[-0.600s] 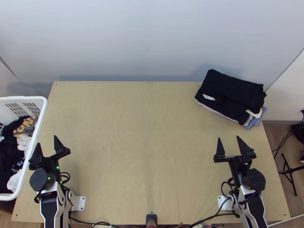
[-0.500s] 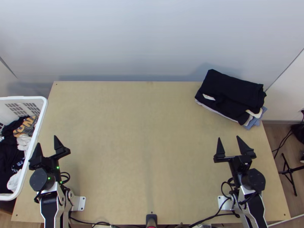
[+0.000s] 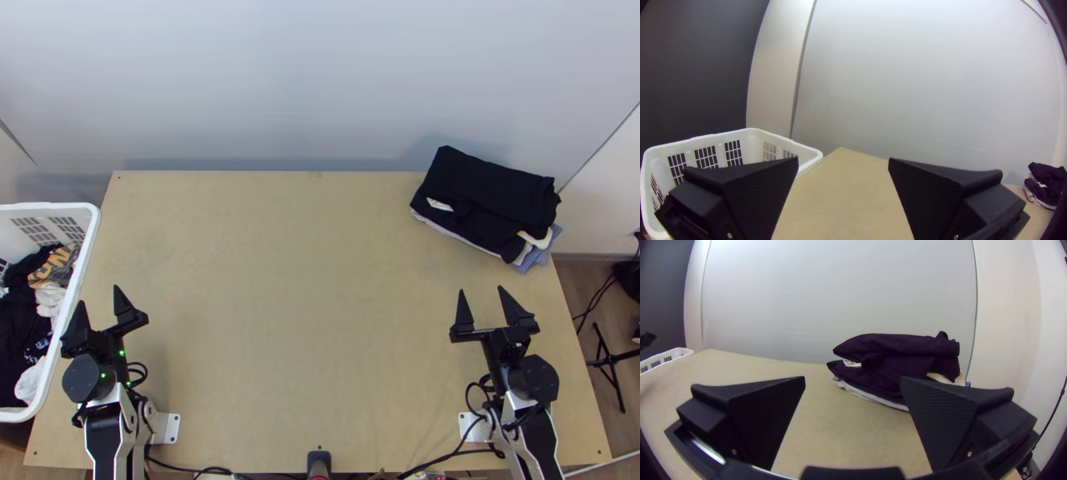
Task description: Fold the t-shirt
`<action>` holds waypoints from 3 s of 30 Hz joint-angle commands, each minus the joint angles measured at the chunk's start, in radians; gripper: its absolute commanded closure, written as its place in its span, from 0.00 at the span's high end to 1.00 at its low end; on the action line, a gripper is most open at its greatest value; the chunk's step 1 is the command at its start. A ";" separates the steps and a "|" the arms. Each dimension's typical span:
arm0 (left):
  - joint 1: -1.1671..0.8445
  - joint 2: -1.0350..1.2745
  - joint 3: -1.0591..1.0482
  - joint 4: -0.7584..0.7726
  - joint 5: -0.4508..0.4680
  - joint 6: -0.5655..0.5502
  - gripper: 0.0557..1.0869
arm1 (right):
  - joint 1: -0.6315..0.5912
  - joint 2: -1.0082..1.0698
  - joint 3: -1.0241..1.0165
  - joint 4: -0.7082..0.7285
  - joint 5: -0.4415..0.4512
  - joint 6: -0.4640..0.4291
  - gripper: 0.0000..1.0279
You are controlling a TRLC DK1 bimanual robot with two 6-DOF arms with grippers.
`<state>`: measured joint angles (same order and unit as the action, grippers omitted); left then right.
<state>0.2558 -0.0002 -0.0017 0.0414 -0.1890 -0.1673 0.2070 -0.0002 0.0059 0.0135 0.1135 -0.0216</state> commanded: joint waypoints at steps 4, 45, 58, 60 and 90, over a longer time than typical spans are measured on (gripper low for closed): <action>0.000 0.000 0.000 0.000 0.000 0.000 0.95 | 0.000 0.000 0.000 0.000 0.000 0.000 0.96; -0.013 0.178 0.420 -0.146 0.010 0.183 0.95 | 0.000 0.000 0.000 0.000 0.000 0.000 0.96; 0.454 1.164 1.439 -0.979 0.097 0.311 0.95 | 0.000 0.000 0.000 0.000 0.000 0.000 0.96; 0.554 1.301 1.525 -1.104 0.207 0.359 0.95 | 0.000 0.000 0.000 0.000 0.000 0.000 0.96; 0.809 2.507 2.109 -1.276 0.407 0.282 0.96 | 0.000 0.000 0.000 0.000 0.000 0.000 0.96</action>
<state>1.0515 2.2894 1.9602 -1.2148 0.1768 0.1444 0.2070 -0.0002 0.0059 0.0135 0.1131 -0.0216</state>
